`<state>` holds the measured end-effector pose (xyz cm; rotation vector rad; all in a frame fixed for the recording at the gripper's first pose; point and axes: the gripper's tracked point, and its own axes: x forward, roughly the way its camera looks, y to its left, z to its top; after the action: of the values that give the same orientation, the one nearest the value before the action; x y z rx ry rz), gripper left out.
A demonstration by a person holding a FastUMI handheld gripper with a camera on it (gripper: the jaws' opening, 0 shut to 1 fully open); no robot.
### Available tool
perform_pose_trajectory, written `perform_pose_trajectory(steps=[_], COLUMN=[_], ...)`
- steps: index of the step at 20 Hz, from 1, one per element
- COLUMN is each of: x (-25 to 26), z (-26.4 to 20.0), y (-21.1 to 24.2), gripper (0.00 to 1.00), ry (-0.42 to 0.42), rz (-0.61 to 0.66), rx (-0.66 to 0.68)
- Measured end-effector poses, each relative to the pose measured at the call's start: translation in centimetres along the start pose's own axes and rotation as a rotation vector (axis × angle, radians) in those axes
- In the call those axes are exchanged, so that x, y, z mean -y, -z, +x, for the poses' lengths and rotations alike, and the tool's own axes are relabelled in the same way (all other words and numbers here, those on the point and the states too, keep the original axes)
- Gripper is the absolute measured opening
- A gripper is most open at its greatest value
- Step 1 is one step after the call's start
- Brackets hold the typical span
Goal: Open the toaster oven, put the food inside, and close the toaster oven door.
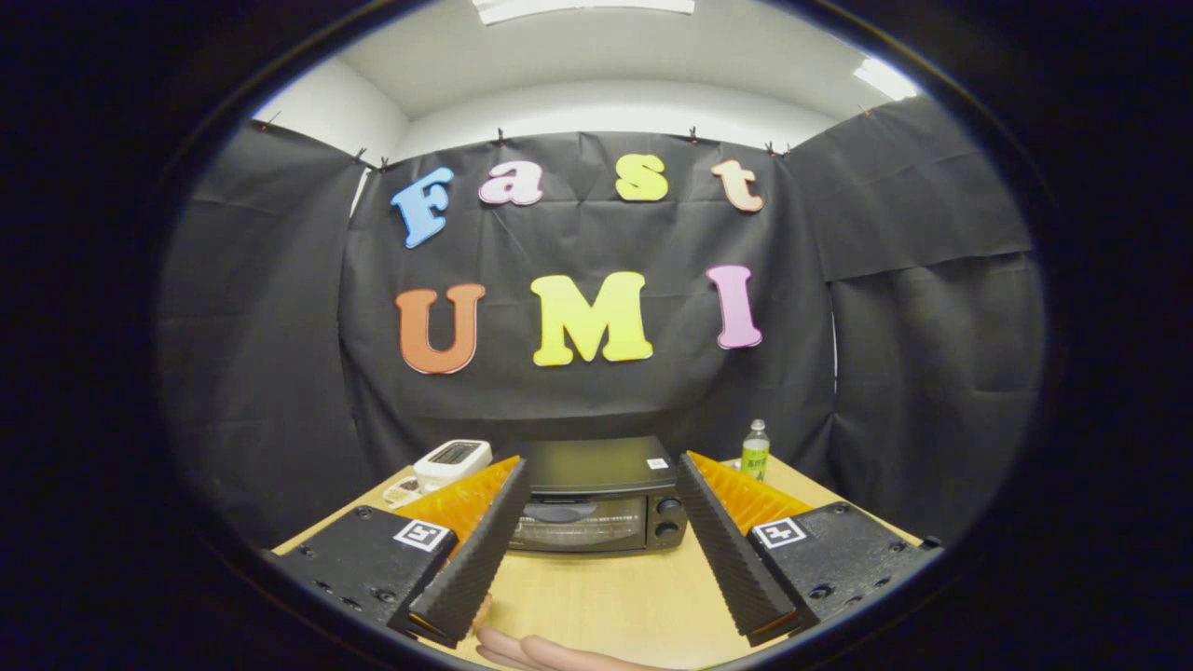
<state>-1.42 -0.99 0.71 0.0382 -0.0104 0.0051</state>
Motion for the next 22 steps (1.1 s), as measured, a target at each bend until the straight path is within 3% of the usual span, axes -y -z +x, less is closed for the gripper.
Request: perform_pose_trajectory(steps=[12,22], x=[-2.3,-3.8], z=[0.5,8.1], y=[-0.5,3.1], gripper=[1.00,1.00], ry=[-0.019,-0.043], rz=[-0.004,-0.052], rx=[0.036,0.034])
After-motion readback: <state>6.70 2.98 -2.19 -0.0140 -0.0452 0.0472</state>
